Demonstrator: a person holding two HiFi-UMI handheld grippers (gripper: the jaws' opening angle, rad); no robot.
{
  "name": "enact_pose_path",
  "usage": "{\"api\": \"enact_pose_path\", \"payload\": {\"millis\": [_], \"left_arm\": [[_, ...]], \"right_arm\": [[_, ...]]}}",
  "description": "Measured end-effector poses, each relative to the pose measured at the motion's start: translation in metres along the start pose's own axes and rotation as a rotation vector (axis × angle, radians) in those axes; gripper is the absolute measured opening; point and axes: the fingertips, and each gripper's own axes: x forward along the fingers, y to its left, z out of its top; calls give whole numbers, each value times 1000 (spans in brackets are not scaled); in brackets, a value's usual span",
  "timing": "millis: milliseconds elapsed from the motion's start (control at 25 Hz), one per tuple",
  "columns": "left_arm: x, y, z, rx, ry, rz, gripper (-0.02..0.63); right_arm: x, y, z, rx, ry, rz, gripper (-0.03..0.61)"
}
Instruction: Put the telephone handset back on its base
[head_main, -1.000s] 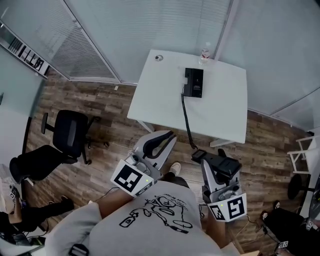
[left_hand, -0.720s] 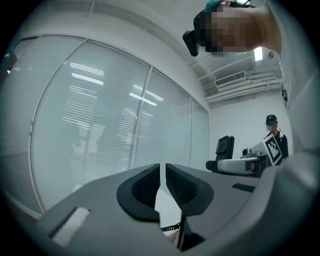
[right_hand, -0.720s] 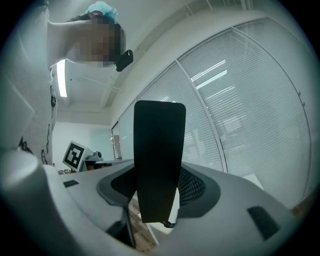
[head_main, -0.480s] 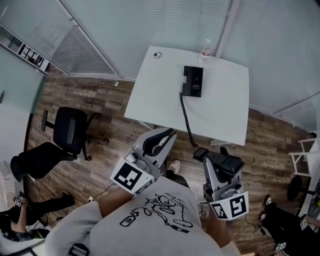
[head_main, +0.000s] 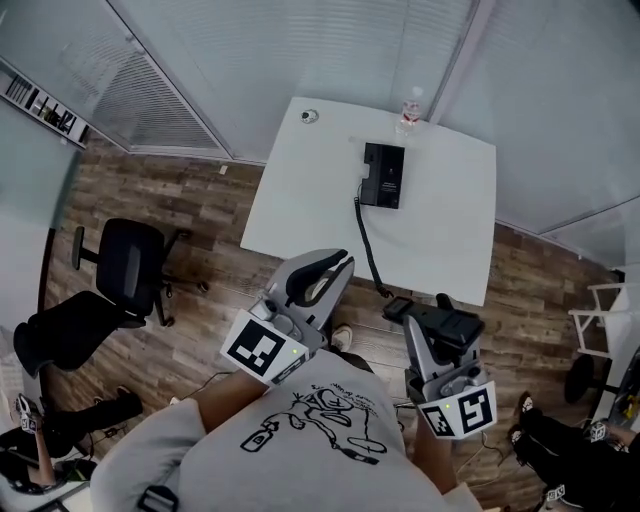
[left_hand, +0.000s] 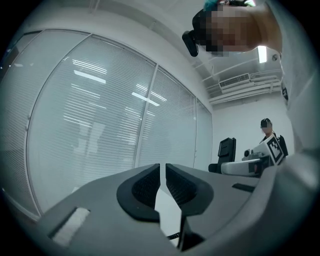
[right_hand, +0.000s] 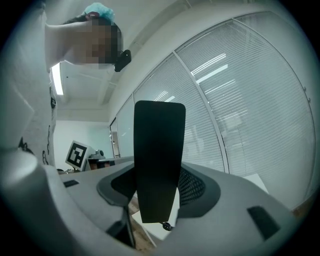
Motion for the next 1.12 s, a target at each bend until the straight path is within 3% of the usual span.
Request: {"api": "enact_pose_path", "payload": {"millis": [560, 1120], "left_arm": [[34, 109, 10, -52, -15, -2, 35], [55, 171, -1, -58, 10, -68, 37]], "right_arm": [[109, -9, 7, 2, 47, 0, 204], [169, -19, -16, 11, 115, -70, 204]]}}
